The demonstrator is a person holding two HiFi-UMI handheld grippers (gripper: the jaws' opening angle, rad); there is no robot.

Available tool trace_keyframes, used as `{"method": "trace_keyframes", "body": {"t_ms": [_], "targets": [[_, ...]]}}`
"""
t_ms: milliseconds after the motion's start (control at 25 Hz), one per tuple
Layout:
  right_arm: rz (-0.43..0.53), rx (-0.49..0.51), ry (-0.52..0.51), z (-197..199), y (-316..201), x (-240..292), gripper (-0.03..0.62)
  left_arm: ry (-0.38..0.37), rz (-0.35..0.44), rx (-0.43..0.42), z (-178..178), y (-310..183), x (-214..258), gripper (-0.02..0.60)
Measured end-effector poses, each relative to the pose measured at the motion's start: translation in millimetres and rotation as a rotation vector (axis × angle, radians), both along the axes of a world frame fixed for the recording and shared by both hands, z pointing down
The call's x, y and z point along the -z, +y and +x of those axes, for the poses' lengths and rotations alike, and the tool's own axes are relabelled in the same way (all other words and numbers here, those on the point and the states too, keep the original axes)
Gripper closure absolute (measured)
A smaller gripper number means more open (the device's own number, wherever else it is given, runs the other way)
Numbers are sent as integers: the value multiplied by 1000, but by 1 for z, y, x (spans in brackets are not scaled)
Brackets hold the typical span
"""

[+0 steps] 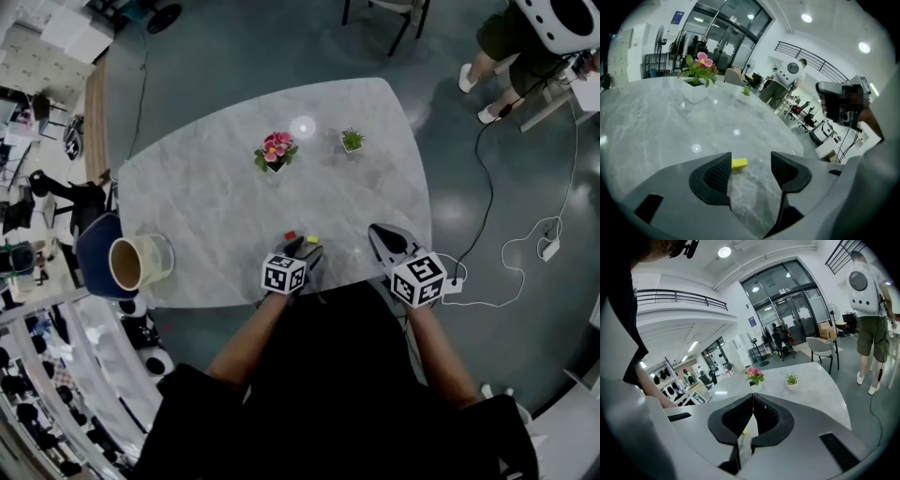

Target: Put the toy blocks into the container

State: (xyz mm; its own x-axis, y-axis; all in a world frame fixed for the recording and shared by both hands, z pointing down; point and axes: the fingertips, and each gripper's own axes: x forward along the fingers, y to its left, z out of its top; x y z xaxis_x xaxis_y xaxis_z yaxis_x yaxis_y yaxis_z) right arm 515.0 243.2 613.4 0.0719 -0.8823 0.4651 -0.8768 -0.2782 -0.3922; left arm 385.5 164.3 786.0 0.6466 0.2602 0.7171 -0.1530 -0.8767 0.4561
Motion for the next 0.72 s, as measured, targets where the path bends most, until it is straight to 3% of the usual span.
{"method": "trace_keyframes", "body": {"t_ms": [400, 720], "targets": [[-40, -53, -12, 18, 33, -14, 594, -143, 17, -55, 8, 1, -38, 341], [-29, -15, -56, -12, 25, -17, 594, -194, 79, -98, 3, 2, -57, 376]]}}
